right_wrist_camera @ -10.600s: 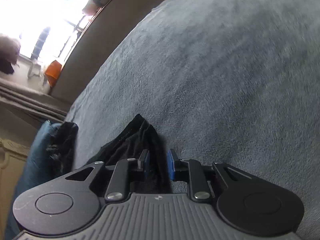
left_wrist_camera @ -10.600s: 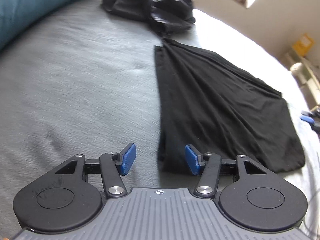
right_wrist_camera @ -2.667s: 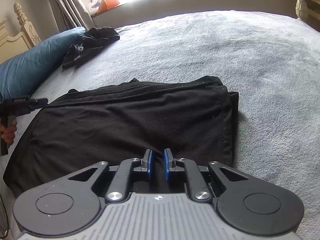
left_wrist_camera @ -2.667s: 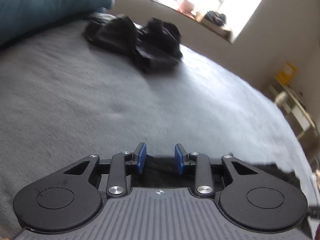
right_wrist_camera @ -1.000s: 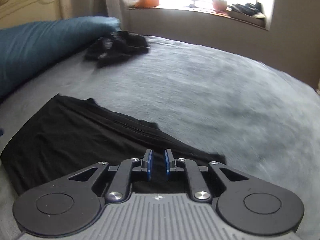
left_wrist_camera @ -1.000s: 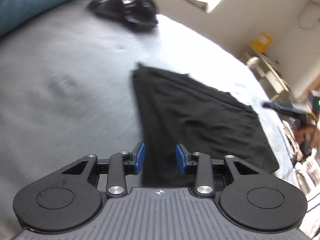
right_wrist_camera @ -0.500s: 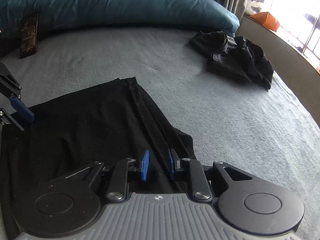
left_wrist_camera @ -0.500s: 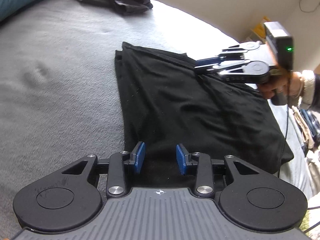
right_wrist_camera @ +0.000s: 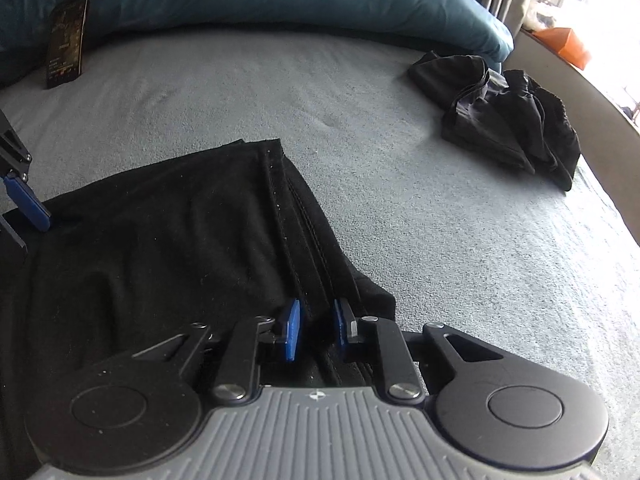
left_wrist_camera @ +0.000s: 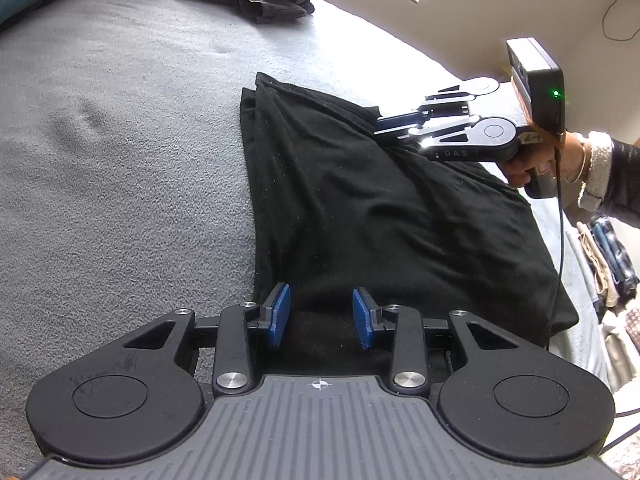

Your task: Fold clothes

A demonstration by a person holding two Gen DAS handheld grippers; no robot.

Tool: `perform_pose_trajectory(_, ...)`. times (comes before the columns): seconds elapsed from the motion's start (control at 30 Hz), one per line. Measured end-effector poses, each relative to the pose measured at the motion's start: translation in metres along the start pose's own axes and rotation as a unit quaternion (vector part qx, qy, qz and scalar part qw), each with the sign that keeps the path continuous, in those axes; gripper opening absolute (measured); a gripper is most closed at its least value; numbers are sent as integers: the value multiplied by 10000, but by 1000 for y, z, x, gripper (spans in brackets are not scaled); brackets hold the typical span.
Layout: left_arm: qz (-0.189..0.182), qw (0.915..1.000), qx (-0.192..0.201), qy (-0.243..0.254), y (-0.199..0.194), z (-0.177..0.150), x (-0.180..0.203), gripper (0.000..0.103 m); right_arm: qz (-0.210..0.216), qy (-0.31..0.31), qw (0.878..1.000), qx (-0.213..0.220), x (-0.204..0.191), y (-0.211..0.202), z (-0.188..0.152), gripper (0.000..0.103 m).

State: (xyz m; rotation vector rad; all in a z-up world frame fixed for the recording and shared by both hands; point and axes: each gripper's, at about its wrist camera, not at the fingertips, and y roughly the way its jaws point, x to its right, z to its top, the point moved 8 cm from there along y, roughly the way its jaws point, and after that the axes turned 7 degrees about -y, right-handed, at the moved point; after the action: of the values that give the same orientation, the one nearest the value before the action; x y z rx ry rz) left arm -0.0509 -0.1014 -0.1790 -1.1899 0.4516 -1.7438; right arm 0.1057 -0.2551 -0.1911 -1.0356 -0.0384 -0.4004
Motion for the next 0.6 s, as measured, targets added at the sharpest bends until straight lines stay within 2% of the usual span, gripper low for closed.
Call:
perform_pose_trajectory(0.07, -2, 10000, 0, 7, -1, 0, 0, 34, 40, 55, 10000, -41, 1, 2, 1, 17)
perform_pose_trajectory(0.23, -16, 10000, 12, 11, -4, -3, 1, 34, 48, 84, 9999, -28, 0, 1, 2, 3)
perform_pose_trajectory(0.6, 5, 10000, 32, 11, -7, -5, 1, 34, -574, -194, 9979, 250, 5, -14, 14, 1)
